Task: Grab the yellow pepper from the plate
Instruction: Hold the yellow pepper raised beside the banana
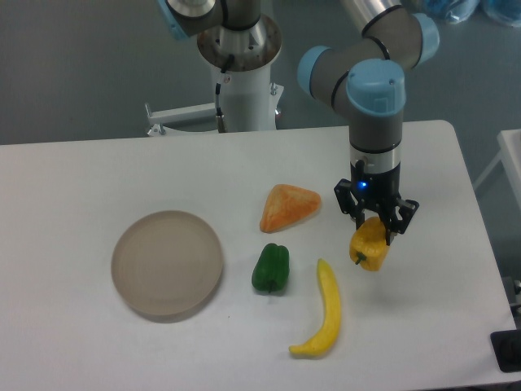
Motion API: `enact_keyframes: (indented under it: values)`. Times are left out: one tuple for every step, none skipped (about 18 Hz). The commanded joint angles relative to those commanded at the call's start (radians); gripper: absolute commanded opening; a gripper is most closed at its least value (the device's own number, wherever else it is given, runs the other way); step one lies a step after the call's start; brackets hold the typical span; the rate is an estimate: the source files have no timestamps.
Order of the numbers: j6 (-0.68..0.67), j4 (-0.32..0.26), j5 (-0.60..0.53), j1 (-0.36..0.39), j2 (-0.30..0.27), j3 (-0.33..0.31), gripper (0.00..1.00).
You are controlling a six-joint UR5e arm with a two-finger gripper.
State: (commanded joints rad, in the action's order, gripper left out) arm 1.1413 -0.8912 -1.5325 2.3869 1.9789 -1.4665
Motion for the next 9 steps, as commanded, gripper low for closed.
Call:
enact_keyframes:
  values:
    - [-0.005,0.000,0.000,0.000,0.002,0.006,0.39]
    - [-0.006,0.000,0.000,-0.002,0.002,0.011,0.39]
    - [-0.008,0.000,0.002,0.000,0.002,0.014,0.39]
    - [-0.006,0.000,0.000,0.000,0.002,0.018,0.39]
    - [-0.005,0.000,0.000,0.000,0.000,0.017,0.39]
    - [-0.006,0.000,0.002,0.000,-0.002,0.018,0.39]
    - [-0.008,0.000,0.002,0.000,0.001,0.018,0.39]
    - [-0.011,0.000,0.000,0.000,0.003,0.018,0.39]
    - [-0.011,0.000,-0.001,-0.002,0.003,0.018,0.39]
